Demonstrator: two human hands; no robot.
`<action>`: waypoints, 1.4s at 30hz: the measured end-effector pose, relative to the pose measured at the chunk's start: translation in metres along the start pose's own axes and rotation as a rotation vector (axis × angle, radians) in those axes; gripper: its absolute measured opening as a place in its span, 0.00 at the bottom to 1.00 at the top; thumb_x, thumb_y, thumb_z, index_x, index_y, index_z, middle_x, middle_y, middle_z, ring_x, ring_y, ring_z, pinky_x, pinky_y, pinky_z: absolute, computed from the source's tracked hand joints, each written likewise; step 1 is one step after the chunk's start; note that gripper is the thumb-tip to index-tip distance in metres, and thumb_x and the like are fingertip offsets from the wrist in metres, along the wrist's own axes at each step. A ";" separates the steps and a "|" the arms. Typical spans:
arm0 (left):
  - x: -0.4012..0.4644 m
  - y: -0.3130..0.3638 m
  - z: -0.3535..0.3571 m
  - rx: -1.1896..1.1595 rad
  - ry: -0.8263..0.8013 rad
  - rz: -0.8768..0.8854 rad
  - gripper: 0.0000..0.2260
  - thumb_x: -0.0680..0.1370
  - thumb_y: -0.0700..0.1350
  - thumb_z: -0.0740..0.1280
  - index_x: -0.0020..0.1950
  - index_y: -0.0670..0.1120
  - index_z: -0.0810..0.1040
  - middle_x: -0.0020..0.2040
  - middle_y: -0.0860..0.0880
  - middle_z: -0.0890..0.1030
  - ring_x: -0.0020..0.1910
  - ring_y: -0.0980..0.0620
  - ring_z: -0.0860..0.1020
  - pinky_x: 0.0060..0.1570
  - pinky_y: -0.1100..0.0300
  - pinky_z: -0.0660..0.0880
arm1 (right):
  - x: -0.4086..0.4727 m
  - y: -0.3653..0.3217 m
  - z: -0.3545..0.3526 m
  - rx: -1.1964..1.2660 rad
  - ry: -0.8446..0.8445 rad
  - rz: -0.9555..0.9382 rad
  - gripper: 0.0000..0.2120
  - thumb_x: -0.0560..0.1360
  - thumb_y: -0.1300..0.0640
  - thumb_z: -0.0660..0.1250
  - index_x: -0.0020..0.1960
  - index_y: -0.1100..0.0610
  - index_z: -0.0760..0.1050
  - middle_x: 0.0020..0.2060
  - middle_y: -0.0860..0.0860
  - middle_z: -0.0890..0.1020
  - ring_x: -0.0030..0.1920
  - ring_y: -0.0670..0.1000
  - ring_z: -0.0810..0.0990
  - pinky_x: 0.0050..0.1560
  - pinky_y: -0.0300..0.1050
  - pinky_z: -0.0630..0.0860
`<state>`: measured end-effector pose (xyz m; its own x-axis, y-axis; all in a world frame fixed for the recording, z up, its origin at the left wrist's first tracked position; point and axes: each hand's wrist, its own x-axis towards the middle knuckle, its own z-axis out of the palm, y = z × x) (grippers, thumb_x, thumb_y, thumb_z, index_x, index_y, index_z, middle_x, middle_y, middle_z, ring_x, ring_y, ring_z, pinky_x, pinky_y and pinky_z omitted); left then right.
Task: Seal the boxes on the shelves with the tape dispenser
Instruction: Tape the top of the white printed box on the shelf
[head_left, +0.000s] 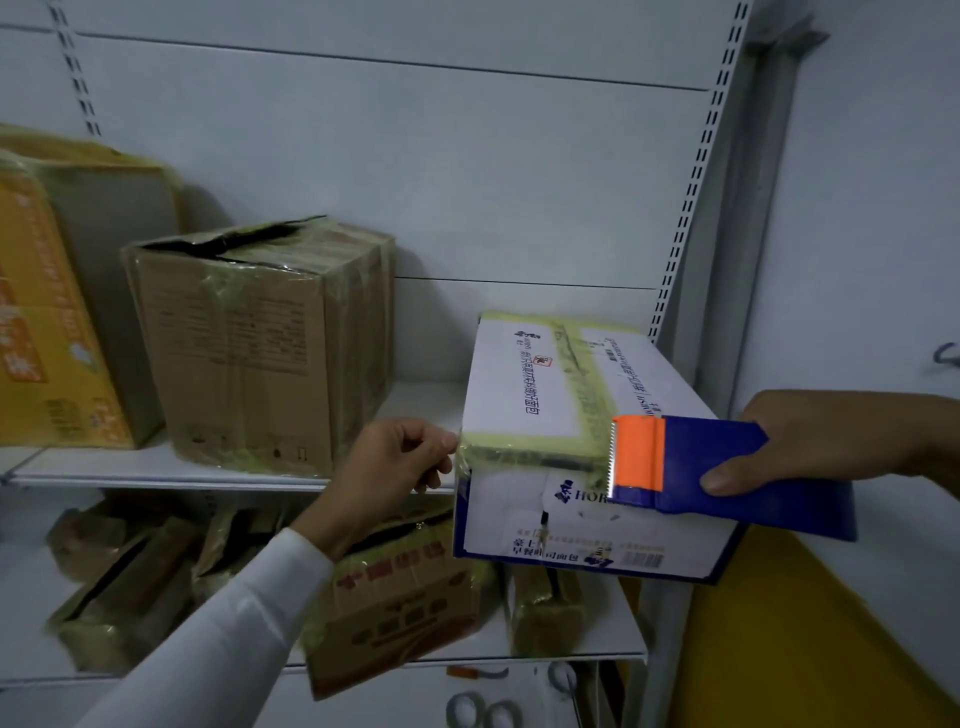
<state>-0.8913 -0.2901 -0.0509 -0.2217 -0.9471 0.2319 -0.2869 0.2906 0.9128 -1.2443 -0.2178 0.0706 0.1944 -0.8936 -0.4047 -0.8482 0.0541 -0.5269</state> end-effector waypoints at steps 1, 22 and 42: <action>0.001 -0.002 0.002 0.039 0.033 0.026 0.07 0.78 0.46 0.65 0.43 0.48 0.81 0.36 0.50 0.82 0.33 0.55 0.78 0.33 0.61 0.77 | 0.001 0.000 0.001 0.006 0.001 0.002 0.16 0.63 0.33 0.74 0.39 0.46 0.85 0.41 0.49 0.87 0.39 0.49 0.86 0.36 0.35 0.76; 0.002 -0.011 0.041 0.201 0.104 0.394 0.10 0.74 0.57 0.64 0.54 0.58 0.76 0.47 0.57 0.75 0.47 0.61 0.75 0.44 0.72 0.74 | 0.000 -0.002 0.003 -0.117 0.126 0.100 0.23 0.64 0.36 0.74 0.34 0.57 0.78 0.32 0.52 0.84 0.31 0.48 0.79 0.33 0.38 0.70; 0.041 0.024 0.038 1.023 -0.271 0.675 0.29 0.79 0.65 0.47 0.75 0.52 0.64 0.74 0.52 0.66 0.73 0.53 0.64 0.71 0.61 0.53 | -0.002 -0.012 0.005 -0.009 -0.001 0.018 0.19 0.64 0.37 0.72 0.45 0.51 0.82 0.41 0.45 0.87 0.39 0.44 0.85 0.37 0.33 0.77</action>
<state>-0.9430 -0.3169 -0.0319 -0.7555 -0.5452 0.3633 -0.6051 0.7933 -0.0679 -1.2317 -0.2145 0.0744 0.1796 -0.8921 -0.4147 -0.8557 0.0662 -0.5132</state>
